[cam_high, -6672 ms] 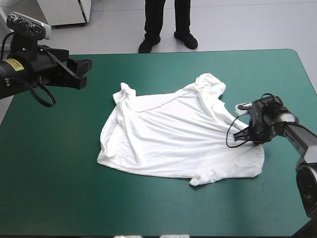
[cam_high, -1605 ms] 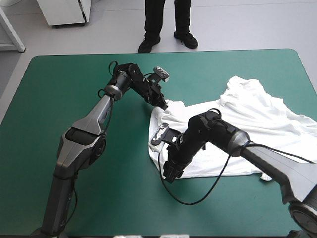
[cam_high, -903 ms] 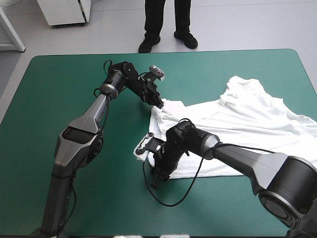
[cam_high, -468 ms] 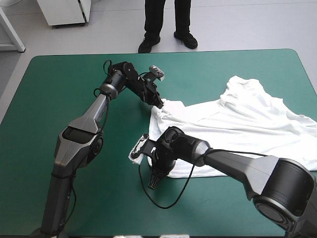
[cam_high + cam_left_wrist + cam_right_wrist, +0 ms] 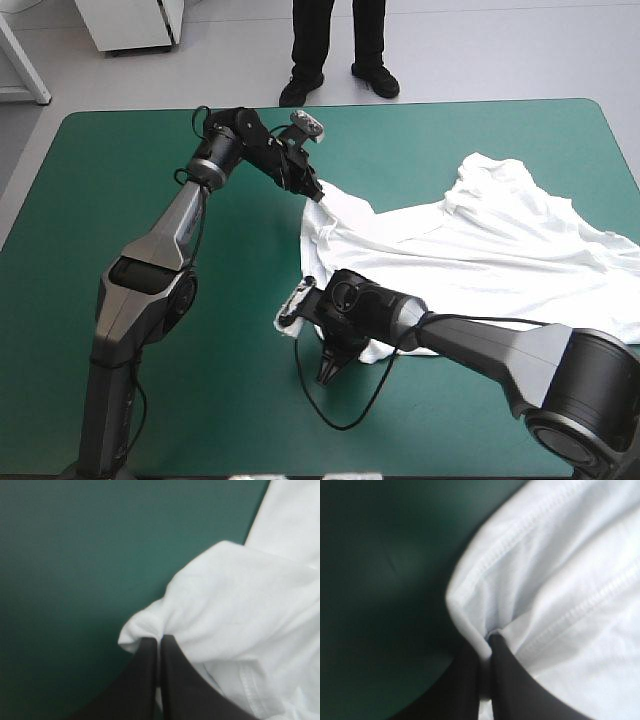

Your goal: Fold the cloth

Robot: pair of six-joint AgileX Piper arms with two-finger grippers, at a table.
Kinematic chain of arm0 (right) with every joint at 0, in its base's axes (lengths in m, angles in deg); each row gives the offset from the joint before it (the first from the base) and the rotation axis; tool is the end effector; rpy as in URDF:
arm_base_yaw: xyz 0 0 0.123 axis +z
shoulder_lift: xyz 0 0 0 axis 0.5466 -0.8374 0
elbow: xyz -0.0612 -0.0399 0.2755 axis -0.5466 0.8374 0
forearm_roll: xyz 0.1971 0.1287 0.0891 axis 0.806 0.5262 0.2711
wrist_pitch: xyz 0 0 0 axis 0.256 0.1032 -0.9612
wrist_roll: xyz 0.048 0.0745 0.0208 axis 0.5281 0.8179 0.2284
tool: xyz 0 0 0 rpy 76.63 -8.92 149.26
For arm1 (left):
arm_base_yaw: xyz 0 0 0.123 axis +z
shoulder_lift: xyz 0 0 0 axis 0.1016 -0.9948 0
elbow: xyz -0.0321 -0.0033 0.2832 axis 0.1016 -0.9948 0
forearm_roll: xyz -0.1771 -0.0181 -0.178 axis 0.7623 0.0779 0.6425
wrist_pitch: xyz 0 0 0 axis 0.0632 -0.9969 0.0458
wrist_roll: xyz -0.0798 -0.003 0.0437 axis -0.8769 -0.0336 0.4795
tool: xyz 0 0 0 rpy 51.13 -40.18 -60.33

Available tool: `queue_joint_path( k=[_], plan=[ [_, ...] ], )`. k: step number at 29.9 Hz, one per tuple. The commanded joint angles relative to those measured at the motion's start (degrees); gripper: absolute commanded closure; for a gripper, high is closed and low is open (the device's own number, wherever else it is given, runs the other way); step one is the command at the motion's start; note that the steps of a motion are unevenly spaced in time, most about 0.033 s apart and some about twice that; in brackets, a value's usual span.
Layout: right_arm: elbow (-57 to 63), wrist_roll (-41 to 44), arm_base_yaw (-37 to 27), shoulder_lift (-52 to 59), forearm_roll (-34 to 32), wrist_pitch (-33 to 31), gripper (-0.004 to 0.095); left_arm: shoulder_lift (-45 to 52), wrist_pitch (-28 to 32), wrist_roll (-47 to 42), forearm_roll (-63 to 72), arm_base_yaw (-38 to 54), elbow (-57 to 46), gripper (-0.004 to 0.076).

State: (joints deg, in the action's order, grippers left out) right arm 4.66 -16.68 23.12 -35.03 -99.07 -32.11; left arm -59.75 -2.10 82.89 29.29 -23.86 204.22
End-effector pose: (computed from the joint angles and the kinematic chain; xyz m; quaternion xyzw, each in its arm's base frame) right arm 0.2095 0.2853 0.2208 -0.5002 0.8561 -0.0364 0.1247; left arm 0.4757 -0.1943 0.2601 0.4169 0.8585 -0.1856 0.2338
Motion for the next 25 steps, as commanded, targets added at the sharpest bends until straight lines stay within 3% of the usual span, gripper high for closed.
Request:
queue_joint_path(
  k=[1, 8, 12, 17, 25],
  plan=[
    [-0.7, 2.5, -1.8, 7.6, -4.4, -7.6, 0.0921, 10.2, -3.0, -2.0, 0.5, 0.5, 2.1, 0.0734],
    [-8.5, 3.6, -3.5, 17.2, -8.6, -16.0, 0.0921, 21.1, -3.0, -2.9, 0.4, 0.5, 2.1, 0.0734],
    [-15.1, 3.4, -3.5, 21.1, -9.1, -16.0, 0.0921, 27.9, -2.7, -3.6, 0.4, 0.5, 2.1, 0.0734],
    [-23.6, 3.4, -3.5, 25.4, -9.8, -16.0, 0.0921, 34.8, 2.3, -5.1, 0.4, 0.5, 2.1, 0.0734],
    [-34.5, 2.9, -3.5, 31.8, -20.1, -16.0, 0.0921, 45.0, 9.0, -5.1, -1.8, 0.5, 2.1, 0.0734]
  ],
)
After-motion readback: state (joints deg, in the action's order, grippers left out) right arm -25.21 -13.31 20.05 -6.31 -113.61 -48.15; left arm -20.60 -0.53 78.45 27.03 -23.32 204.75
